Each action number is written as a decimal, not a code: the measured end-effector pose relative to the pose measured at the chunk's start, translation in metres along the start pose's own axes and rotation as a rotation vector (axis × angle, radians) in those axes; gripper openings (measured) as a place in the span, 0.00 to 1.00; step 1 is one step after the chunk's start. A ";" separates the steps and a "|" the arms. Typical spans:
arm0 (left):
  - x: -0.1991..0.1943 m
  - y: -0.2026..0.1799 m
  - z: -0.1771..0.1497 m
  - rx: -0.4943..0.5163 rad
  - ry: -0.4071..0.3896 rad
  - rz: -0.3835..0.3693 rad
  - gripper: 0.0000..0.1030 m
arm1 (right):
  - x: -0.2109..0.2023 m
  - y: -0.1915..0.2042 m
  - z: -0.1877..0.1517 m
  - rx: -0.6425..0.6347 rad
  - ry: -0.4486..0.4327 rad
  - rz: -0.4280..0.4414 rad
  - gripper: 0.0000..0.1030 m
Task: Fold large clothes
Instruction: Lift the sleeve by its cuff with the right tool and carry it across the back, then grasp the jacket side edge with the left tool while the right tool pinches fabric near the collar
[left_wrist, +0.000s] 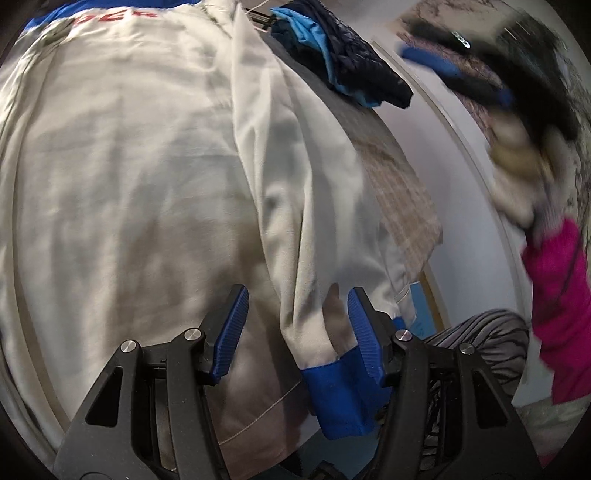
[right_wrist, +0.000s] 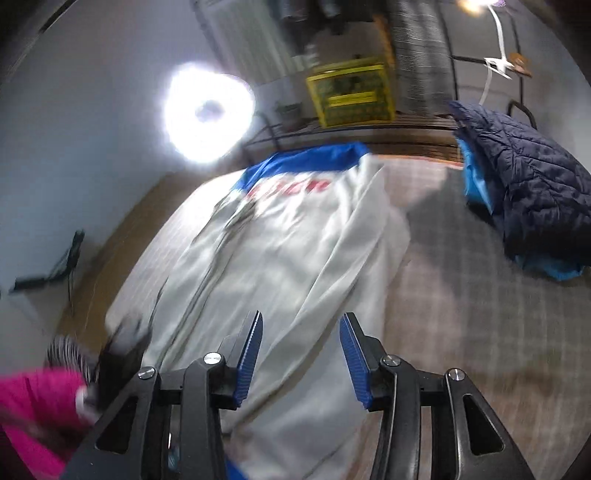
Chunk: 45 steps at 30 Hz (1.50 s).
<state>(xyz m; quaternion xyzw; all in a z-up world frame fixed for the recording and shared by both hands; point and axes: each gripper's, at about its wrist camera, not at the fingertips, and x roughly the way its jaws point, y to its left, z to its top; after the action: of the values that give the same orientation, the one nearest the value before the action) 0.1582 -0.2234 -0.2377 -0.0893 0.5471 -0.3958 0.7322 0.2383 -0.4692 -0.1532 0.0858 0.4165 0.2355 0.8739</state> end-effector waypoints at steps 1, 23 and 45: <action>0.001 -0.001 0.000 0.010 0.001 0.003 0.55 | 0.008 -0.007 0.013 0.024 -0.002 0.006 0.45; -0.002 0.016 -0.003 -0.044 0.027 -0.062 0.06 | 0.225 -0.160 0.124 0.558 0.027 0.163 0.40; -0.047 0.060 -0.008 -0.177 -0.079 -0.083 0.06 | 0.295 -0.022 0.205 -0.026 0.043 -0.245 0.03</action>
<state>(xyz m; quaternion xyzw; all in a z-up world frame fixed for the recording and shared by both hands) 0.1758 -0.1486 -0.2399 -0.1916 0.5466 -0.3720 0.7254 0.5634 -0.3359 -0.2330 0.0178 0.4393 0.1342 0.8881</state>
